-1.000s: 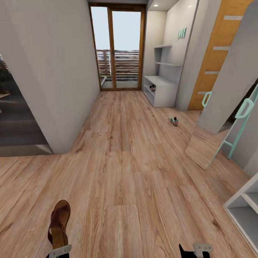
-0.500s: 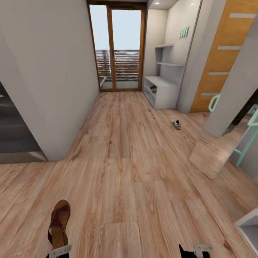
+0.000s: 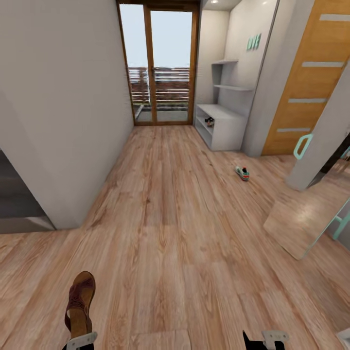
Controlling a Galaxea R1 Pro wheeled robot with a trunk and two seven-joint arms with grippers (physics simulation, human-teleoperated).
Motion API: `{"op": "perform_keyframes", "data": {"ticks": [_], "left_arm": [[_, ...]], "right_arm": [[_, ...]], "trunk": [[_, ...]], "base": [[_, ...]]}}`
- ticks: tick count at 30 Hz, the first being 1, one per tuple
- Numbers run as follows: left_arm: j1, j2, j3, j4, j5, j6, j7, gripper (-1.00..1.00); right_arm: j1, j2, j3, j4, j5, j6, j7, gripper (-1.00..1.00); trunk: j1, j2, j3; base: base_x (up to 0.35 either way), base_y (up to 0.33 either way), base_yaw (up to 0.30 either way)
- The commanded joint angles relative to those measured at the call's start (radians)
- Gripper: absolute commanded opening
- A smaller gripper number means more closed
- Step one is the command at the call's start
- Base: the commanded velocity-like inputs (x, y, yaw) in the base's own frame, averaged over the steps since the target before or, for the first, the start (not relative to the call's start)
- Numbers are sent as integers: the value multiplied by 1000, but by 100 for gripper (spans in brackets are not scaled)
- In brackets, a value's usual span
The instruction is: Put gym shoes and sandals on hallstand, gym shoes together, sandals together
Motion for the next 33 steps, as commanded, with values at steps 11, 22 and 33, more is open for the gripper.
{"op": "perform_keyframes", "data": {"ticks": [11,22,33], "left_arm": [[-1,-1,9,0,-13,-3,-2,-100],[-1,0,9,0,-13,-4,-2,-100],[-1,-1,9,0,-13,-3,-2,-100]], "right_arm": [[-1,0,6,1,-11,-3,6,100],[-1,1,6,-1,-12,-4,6,100],[-1,1,7,-1,-12,-4,6,100]], "trunk": [[0,0,-1],[0,0,0],[0,0,4]], "base": [[339,0,0],[339,0,-23],[339,0,-138]]}}
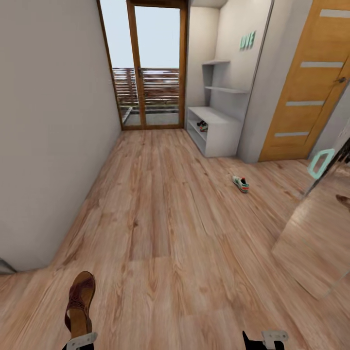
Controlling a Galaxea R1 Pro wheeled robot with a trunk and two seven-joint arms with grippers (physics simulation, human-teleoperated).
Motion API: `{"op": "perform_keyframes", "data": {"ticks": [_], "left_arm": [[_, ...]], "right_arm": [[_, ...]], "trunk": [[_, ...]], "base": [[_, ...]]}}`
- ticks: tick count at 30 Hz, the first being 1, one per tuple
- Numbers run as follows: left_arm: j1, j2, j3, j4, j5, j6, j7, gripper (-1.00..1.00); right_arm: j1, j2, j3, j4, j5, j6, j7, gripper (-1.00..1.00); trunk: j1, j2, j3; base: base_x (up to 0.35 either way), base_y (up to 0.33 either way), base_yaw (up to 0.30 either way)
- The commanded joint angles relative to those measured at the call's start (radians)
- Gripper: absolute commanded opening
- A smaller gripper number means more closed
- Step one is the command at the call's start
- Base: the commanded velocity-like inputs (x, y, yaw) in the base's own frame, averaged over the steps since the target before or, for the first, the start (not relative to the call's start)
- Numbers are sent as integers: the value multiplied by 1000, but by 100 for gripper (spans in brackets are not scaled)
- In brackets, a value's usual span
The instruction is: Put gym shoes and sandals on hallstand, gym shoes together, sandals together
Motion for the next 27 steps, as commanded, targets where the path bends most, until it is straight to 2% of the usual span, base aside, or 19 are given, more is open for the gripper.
{"op": "perform_keyframes", "data": {"ticks": [1,27], "left_arm": [[-1,-1,9,0,-13,-3,-4,-100],[-1,-1,9,0,-13,-3,-4,-100]], "right_arm": [[-1,0,6,1,-11,-3,6,100],[-1,-3,6,2,-11,-5,6,100]], "trunk": [[0,0,-1],[0,0,-1]], "base": [[339,0,-28],[339,0,-2]]}}
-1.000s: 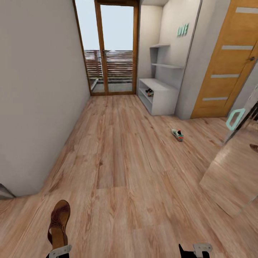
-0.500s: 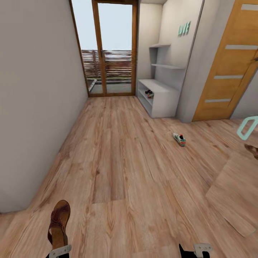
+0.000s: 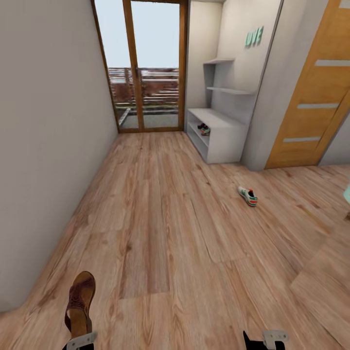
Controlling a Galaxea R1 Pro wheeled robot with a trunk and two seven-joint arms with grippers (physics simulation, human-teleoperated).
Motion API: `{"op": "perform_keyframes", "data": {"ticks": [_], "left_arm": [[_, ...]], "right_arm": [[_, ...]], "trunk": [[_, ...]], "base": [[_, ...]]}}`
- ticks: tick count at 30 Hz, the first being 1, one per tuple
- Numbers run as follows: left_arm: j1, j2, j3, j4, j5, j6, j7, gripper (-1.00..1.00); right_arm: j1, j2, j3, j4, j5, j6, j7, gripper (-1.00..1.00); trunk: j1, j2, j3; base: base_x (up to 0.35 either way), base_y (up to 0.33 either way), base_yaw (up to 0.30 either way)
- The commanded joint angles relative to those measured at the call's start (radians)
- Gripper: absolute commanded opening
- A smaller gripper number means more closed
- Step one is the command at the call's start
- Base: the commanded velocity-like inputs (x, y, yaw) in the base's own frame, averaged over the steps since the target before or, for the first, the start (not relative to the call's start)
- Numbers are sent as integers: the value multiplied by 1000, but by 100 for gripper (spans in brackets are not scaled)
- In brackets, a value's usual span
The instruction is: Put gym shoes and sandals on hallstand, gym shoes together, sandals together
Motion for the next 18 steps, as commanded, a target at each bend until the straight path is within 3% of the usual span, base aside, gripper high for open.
{"op": "perform_keyframes", "data": {"ticks": [1,18], "left_arm": [[-1,-1,9,0,-13,-3,-4,-100],[-1,-1,9,0,-13,-4,-3,-100]], "right_arm": [[-1,0,6,1,-11,-3,6,100],[-1,0,6,1,-11,-2,6,100]], "trunk": [[0,0,-1],[0,0,-1]], "base": [[339,0,0],[339,0,0]]}}
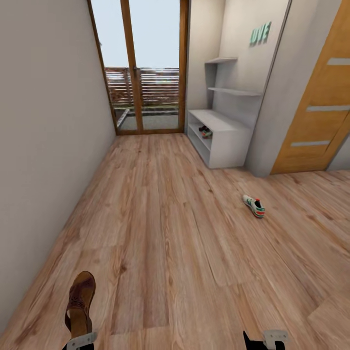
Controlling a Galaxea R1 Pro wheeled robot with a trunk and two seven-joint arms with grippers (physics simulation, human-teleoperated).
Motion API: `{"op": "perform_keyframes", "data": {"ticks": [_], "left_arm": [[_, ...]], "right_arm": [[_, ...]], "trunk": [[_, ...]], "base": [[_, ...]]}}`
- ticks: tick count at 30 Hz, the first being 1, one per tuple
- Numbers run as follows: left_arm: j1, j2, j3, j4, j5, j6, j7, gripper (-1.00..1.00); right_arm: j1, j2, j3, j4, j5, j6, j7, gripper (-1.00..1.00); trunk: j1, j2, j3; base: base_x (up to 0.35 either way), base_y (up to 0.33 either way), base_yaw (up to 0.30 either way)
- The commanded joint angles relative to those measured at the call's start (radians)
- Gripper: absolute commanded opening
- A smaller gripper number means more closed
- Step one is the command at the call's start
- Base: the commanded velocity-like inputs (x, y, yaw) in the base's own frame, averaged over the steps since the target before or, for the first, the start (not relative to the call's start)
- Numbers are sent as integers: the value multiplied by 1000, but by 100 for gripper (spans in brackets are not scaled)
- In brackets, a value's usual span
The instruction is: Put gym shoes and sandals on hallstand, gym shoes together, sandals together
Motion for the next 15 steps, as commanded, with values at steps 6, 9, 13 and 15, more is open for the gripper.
{"op": "perform_keyframes", "data": {"ticks": [6,9,13,15], "left_arm": [[-1,0,9,0,-13,-3,-3,-100],[-1,0,9,0,-13,-3,-4,-100],[-1,0,9,0,-13,-3,-3,-100],[-1,0,9,0,-13,-3,-4,-100]], "right_arm": [[-1,0,6,0,-11,-3,6,100],[-1,1,6,-1,-12,-3,6,100],[-1,1,6,-2,-12,-3,6,100],[-1,1,6,-2,-12,-3,6,100]], "trunk": [[0,0,-1],[0,0,-1],[0,0,-1],[0,0,0]], "base": [[339,0,0],[339,0,0],[339,0,-35],[339,0,-189]]}}
